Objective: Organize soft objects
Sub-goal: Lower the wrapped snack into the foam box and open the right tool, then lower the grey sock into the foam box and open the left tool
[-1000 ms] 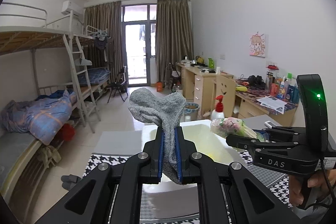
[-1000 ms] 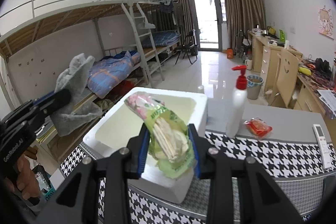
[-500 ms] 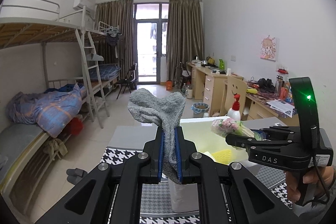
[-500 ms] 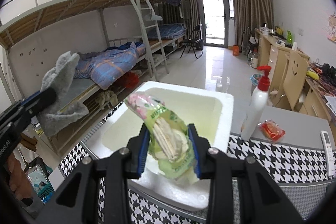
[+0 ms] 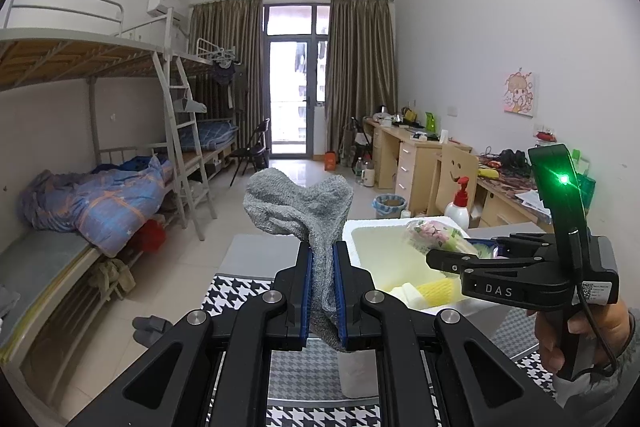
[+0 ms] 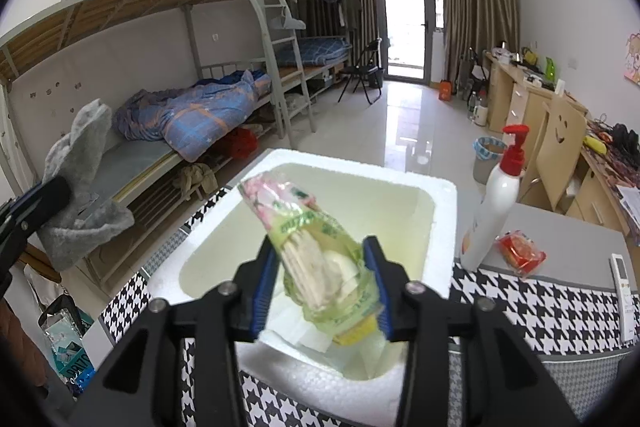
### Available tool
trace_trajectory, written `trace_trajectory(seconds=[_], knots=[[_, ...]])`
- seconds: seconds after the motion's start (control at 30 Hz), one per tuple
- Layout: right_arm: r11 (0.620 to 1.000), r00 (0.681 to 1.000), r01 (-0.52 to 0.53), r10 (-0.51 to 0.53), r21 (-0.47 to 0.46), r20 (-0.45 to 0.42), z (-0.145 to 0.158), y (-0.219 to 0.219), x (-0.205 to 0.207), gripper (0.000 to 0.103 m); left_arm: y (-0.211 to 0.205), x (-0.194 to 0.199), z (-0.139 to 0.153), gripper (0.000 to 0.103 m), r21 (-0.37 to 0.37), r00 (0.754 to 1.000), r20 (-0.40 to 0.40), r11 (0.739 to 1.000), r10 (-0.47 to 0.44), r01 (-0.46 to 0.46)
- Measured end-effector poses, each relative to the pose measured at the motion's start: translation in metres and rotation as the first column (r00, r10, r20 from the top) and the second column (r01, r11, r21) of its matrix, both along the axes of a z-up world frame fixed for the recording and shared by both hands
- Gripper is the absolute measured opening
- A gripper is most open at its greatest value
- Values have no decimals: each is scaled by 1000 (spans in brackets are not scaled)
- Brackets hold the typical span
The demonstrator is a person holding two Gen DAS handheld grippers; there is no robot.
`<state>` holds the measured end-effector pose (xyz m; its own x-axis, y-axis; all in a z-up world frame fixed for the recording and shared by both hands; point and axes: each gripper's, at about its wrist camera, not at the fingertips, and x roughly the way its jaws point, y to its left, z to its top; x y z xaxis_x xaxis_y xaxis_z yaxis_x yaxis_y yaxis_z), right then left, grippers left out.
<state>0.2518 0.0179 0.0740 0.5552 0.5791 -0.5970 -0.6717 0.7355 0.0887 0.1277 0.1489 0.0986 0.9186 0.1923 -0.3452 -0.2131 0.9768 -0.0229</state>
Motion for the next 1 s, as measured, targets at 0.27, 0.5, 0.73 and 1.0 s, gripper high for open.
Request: trace_trajectory(seconds=[0.27,0.5,0.73,1.0], knots=[[1000,998,-28,28,-5,50,2,2,-12,82,3,-1,-1,11,-2,1000,5,1000,3,-3],[999,998,-34,32,21,61,10,-8,-19,83,3,-2,-3,11,-6,1000,0,1000,0,0],[999,998,-10,8,34,69,15,-24,-22,83,0,4,-5,11,-11,1000,-5,999,-31,31],[998,998,29,-32,60,52,17,-42,-22,85,-17,11,-2,11,2,997,-4,997,-75,75]])
